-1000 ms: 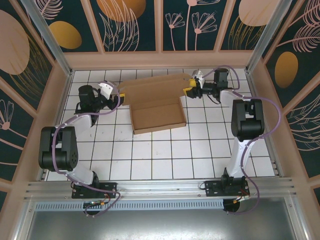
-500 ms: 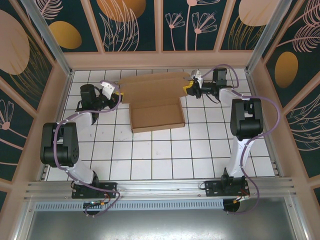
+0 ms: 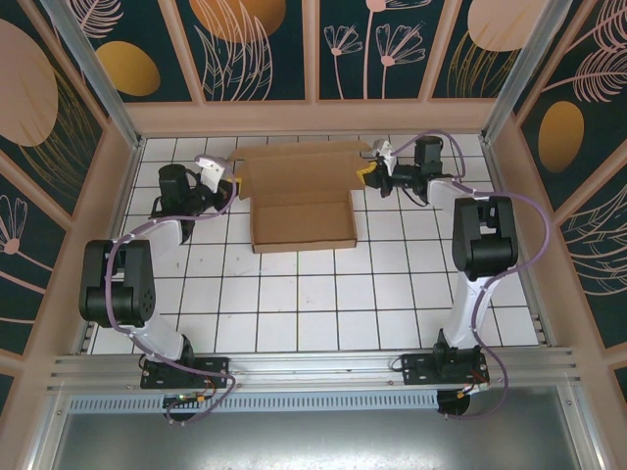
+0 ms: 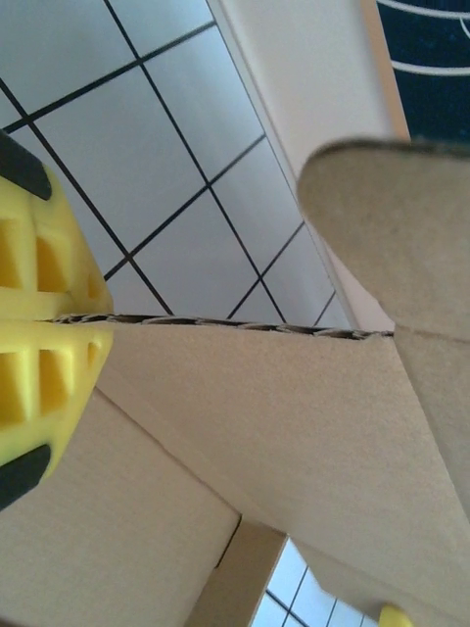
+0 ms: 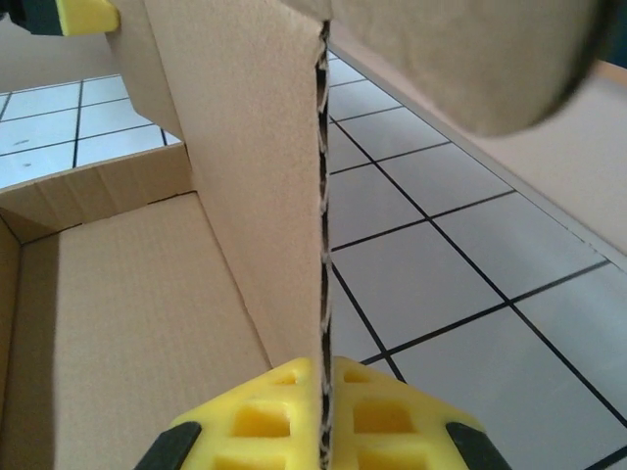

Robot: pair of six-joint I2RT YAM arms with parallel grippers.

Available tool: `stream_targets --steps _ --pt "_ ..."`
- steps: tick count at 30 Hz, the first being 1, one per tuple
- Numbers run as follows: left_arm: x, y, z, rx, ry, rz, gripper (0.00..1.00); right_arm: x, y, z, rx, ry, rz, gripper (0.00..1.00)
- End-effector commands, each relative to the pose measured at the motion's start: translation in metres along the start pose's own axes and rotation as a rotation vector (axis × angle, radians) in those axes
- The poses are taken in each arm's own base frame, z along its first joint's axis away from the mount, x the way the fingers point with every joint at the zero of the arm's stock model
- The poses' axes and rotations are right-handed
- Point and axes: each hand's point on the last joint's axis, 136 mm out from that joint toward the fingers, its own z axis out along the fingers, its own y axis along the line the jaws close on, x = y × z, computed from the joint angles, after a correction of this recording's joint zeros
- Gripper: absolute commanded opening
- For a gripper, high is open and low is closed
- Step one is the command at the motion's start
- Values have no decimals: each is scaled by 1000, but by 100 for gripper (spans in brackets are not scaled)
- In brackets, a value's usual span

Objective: Fold the paper box

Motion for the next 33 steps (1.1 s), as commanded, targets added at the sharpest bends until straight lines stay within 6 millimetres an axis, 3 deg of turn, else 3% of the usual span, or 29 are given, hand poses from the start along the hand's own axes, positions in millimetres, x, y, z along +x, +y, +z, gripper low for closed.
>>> stream_targets --steps 1,5,9,13,16,18,24,29,33 --pt "-25 0 -1 -71 -92 -21 0 -1 -3 1 172 53 74 0" --pt "-25 -4 3 -137 -97 -65 0 -7 5 -1 299 28 133 0" --pt "-32 -15 5 -166 -121 -100 0 -10 14 13 436 69 176 0" --pt "-36 -11 2 -225 -151 -187 0 -6 8 22 728 122 175 0" --pt "-34 -8 -3 -270 -177 -243 0 -2 -2 15 972 139 208 0" --pt "-34 -6 -7 -309 -204 -273 0 -7 7 21 1036 104 238 0" --pt "-36 -8 -5 -377 -232 -330 0 -13 13 28 1058 19 380 0" --pt "-44 -12 -1 -373 -263 -393 0 -16 2 25 1149 -12 508 0" --pt "-50 -15 3 -381 -281 -425 0 -19 4 24 1180 -70 556 0"
